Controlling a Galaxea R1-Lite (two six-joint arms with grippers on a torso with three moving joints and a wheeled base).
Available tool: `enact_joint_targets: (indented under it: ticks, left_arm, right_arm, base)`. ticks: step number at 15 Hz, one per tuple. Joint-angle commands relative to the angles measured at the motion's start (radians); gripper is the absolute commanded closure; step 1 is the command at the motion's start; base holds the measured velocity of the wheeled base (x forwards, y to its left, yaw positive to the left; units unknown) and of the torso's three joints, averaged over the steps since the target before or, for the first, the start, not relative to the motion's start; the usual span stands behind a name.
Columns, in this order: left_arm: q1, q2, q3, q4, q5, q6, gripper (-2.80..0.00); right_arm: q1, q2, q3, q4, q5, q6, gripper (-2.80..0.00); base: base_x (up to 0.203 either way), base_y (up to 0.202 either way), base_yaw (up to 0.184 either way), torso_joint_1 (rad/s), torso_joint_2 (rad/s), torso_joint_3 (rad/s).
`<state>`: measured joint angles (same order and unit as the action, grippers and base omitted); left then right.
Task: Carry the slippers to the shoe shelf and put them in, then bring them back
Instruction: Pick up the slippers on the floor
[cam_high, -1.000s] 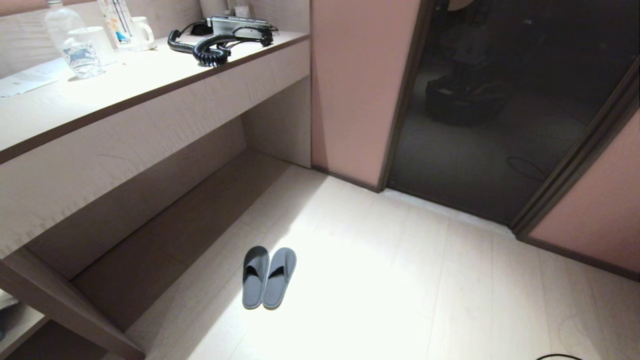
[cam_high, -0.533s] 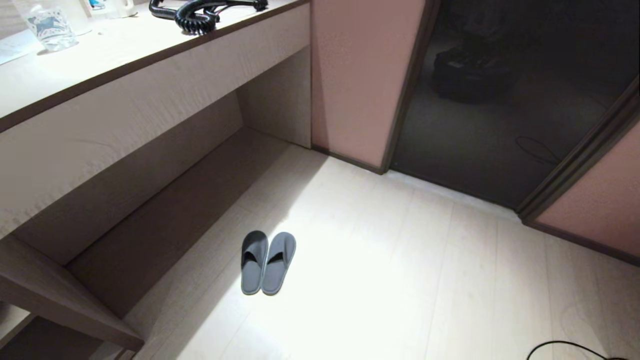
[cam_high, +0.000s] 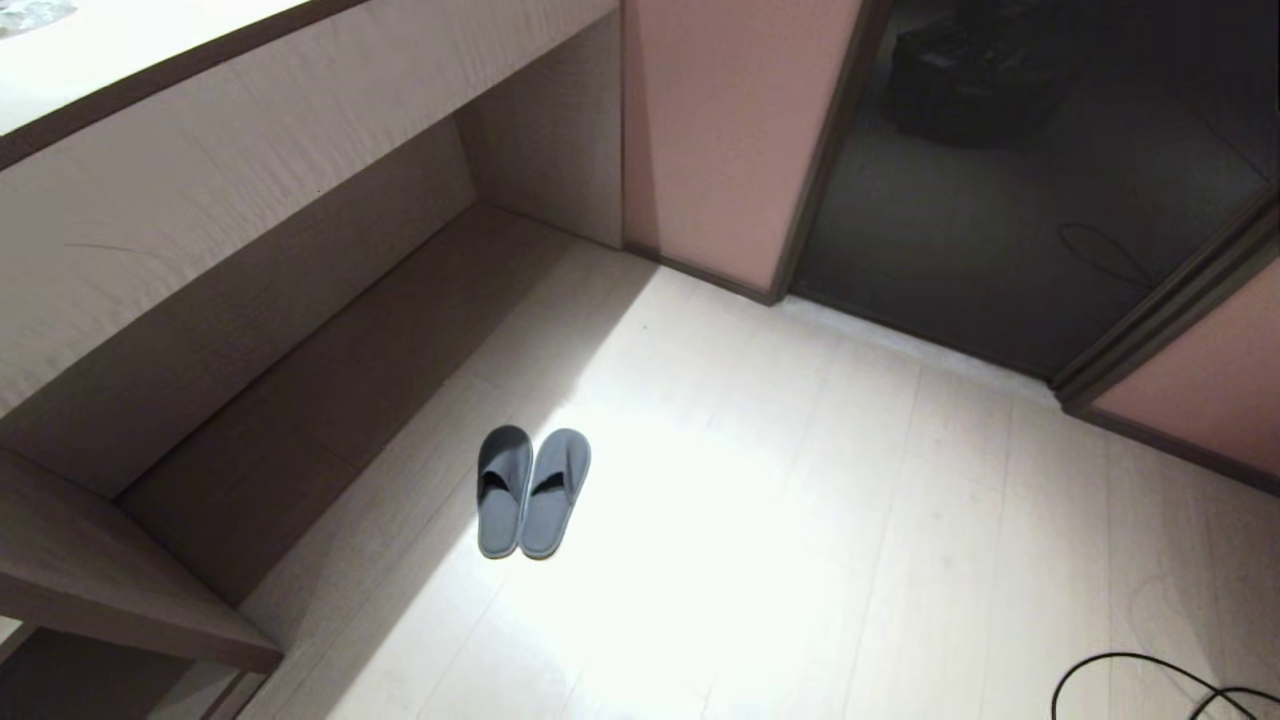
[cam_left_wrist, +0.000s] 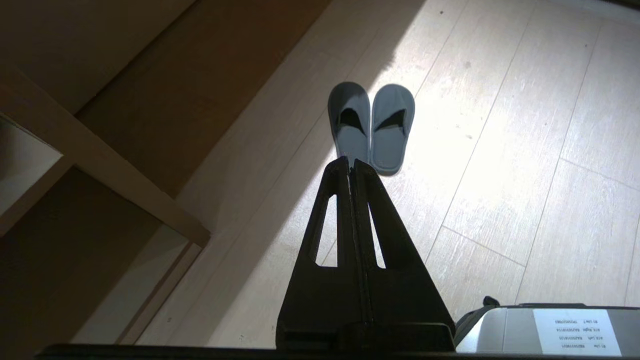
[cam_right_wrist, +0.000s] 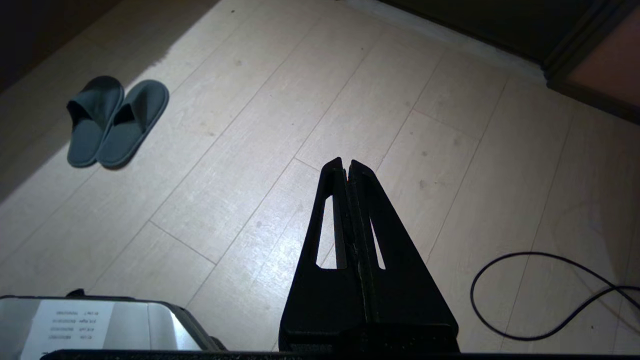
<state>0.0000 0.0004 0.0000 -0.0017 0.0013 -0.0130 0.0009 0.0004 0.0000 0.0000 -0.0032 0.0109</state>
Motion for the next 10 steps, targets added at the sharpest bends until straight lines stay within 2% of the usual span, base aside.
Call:
enact_joint_targets:
  ticks: [1, 10]
  left_arm:
    - [0.0, 0.001, 0.0, -0.001, 0.0, -0.001, 0.0]
    - [0.0, 0.001, 0.0, -0.001, 0.0, -0.002, 0.0]
  right_arm:
    - [0.0, 0.0, 0.0, 0.0, 0.0, 0.0, 0.0]
    - [0.001, 0.0, 0.0, 0.0, 0.0, 0.0, 0.0]
  base:
    - [0.0, 0.0, 0.0, -0.001, 0.0, -0.198]
    - [0.0, 0.0, 0.0, 0.002, 0.0, -0.196]
